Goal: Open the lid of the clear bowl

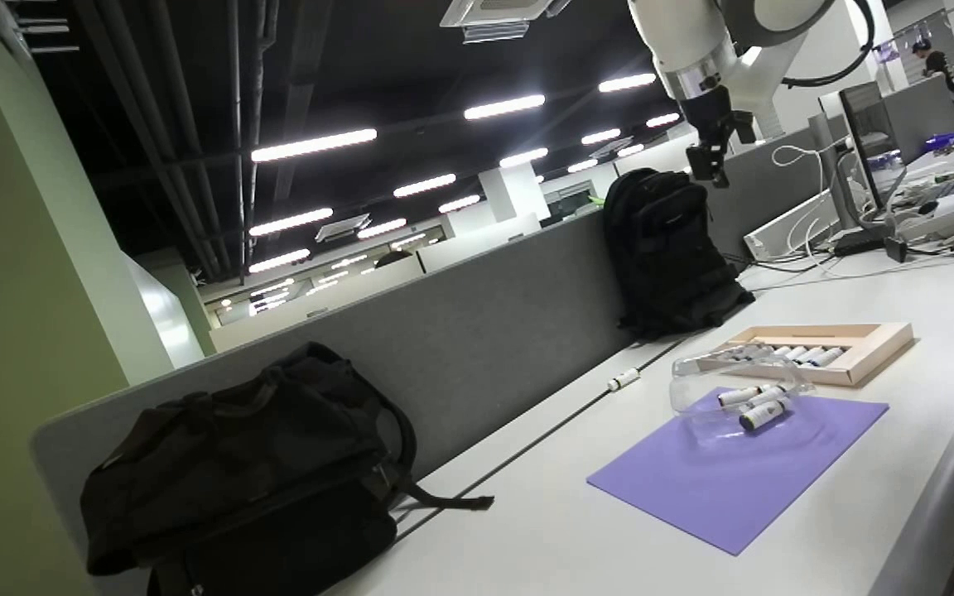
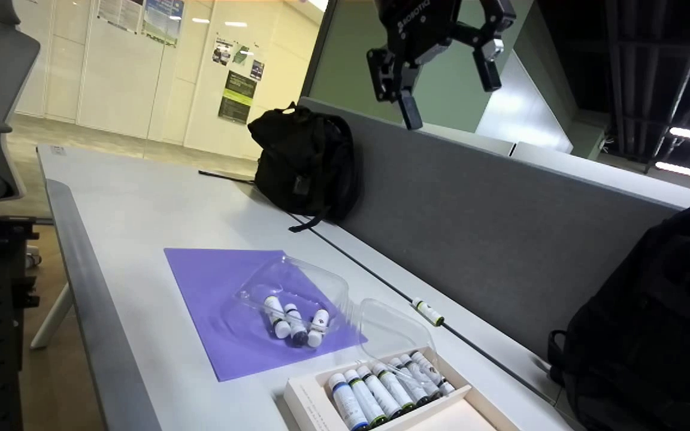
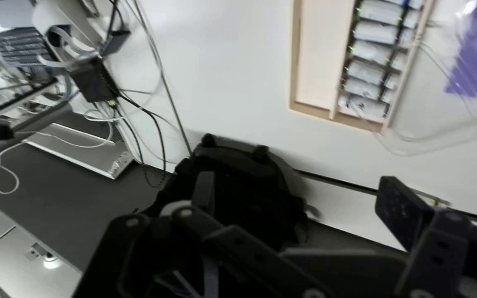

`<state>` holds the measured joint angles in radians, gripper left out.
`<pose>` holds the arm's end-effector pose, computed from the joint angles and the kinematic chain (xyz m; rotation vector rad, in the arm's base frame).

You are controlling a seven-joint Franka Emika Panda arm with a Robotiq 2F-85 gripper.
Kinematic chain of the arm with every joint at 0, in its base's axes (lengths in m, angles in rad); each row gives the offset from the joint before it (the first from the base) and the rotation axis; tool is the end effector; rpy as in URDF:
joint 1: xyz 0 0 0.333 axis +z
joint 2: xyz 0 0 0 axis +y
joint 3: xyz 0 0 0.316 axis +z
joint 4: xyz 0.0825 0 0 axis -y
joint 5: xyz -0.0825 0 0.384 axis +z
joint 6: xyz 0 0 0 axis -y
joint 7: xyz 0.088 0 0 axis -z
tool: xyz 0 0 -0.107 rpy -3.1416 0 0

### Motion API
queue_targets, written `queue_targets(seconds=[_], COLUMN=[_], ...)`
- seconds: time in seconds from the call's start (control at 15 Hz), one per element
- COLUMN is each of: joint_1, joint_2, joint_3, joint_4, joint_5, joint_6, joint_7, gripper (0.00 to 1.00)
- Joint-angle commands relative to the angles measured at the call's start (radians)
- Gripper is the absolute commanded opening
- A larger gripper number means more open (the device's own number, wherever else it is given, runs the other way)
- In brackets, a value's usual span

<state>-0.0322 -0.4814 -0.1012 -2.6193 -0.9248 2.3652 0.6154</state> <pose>0.4029 -0.0639 0.4328 2.5013 -0.1691 0.4893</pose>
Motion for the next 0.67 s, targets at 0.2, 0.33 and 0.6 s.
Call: queue_targets(seconds=[0.2,0.33,0.6], joint_1=[0.016,0.104,0.026], joint_2=[0.102,0.137,0.137], joint_3=[-0.063,-0.128,-0.052], joint_4=[0.076,0.072,0.049], joint_5=[0.477,0.672,0.701], joint_6=[0.309,0.33,0.339], joint_7=[-0.367,-0.558,-0.576], gripper=[1.0,1.0,1.0])
